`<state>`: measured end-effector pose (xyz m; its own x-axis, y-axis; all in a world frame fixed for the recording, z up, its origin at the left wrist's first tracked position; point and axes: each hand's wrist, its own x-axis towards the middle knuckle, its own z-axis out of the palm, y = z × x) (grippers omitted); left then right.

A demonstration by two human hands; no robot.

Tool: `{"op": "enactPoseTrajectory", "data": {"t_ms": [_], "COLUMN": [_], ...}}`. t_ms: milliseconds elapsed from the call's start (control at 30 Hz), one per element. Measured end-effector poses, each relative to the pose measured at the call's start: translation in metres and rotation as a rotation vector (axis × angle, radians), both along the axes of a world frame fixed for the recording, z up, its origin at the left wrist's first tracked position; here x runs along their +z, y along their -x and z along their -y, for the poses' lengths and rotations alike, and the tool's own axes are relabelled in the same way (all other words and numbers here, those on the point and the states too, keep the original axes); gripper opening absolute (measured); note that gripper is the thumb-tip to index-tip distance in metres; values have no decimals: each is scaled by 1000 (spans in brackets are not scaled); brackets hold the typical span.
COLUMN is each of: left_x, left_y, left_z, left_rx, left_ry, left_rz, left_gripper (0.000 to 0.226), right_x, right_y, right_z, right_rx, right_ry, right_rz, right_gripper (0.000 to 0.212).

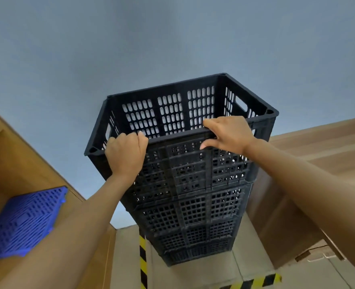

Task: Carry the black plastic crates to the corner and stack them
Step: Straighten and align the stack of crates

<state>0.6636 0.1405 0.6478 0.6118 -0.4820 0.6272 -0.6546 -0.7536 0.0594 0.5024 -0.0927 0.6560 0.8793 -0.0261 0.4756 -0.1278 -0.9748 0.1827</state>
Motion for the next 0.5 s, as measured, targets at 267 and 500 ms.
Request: {"op": "enactPoseTrajectory", "data": {"t_ms": [267, 500], "left_x": [-2, 1], "left_y": [12, 33], "left_z": [-8, -23], "left_rx": [-8, -51], "left_ry": [8, 1], "left_rz": [3, -13], "left_gripper": [51, 51], "right_x": [-12, -10], "right_y": [12, 31], "right_z": [-8, -30], "right_rx": [-40, -91], "right_ry": [38, -61], "right_rz": [64, 69], "right_gripper": [57, 51]}}
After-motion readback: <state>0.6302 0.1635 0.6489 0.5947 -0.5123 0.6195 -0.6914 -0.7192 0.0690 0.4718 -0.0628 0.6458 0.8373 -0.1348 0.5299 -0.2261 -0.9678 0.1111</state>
